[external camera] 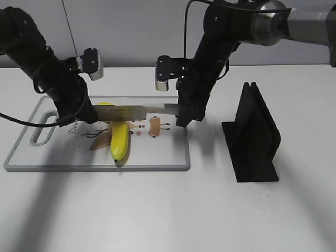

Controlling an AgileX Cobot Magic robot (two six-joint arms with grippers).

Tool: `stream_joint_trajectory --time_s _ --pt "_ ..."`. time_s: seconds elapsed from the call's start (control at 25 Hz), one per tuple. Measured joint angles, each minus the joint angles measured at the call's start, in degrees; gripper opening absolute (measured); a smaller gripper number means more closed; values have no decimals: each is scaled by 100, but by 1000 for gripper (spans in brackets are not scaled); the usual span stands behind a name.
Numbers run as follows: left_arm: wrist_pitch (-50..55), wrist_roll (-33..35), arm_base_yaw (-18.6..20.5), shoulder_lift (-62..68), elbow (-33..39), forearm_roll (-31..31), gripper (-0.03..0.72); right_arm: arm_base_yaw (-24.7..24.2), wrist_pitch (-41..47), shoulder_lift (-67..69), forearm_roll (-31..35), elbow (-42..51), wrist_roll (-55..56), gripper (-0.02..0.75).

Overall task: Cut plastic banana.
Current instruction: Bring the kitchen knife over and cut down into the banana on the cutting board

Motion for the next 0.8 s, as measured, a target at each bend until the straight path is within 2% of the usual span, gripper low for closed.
stream_joint_trajectory --time_s 0.16,0.44,0.8 --pt "-5 0 0 -21 6 -2 7 0 155 27 -25 -155 0 163" --pt "133 -58 -24 -324 56 168 -2 37 952 195 -76 -997 135 163" --pt "243 -58 -18 -1186 56 282 -2 37 1025 -297 -76 -1200 325 170"
